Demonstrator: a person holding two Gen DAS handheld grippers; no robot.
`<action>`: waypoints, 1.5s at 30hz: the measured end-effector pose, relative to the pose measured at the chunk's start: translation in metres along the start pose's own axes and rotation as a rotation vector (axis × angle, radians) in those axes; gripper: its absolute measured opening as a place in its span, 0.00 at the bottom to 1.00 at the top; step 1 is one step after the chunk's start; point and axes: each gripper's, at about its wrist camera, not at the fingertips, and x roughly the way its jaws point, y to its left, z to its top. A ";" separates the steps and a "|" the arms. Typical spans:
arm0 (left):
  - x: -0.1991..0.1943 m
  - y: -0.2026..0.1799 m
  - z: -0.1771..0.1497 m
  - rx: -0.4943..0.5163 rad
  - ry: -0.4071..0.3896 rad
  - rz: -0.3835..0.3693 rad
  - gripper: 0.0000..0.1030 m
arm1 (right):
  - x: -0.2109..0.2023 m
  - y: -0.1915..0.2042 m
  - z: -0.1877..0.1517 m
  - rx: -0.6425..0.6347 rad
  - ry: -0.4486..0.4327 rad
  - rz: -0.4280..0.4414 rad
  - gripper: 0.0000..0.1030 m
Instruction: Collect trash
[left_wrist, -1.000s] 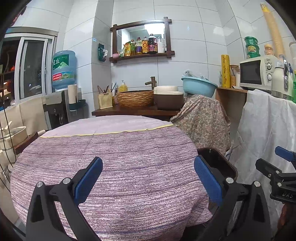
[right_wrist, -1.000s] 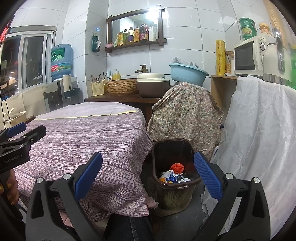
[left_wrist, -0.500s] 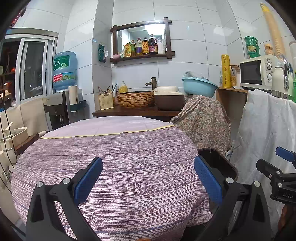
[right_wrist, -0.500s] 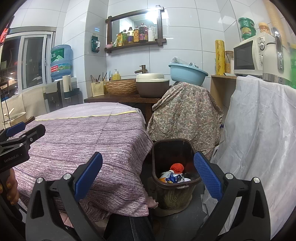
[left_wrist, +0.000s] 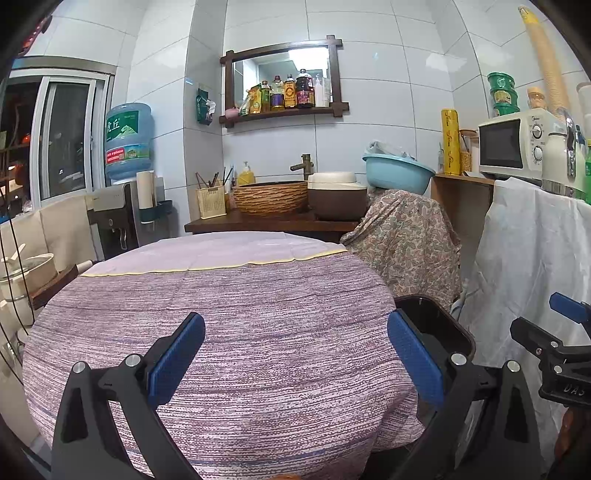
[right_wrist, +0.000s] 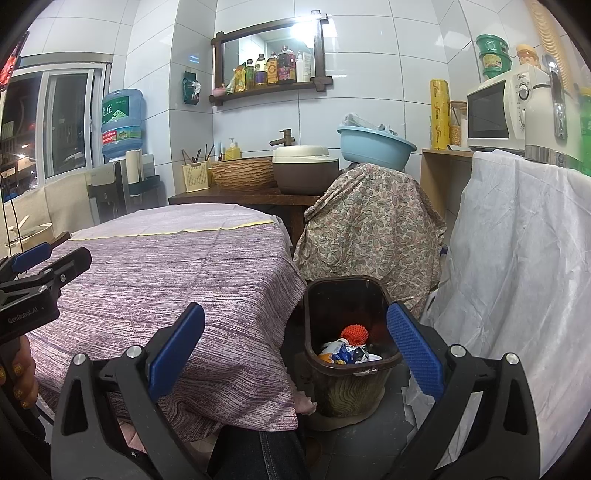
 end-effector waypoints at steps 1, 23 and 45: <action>0.000 0.000 0.000 0.000 0.000 0.000 0.95 | 0.000 0.000 0.000 0.000 0.000 0.000 0.95; 0.000 0.000 0.001 0.000 -0.002 0.000 0.95 | 0.000 0.001 0.000 0.002 0.001 0.000 0.95; -0.002 0.002 0.004 -0.011 -0.007 -0.007 0.95 | -0.001 0.005 -0.001 0.002 0.001 0.001 0.95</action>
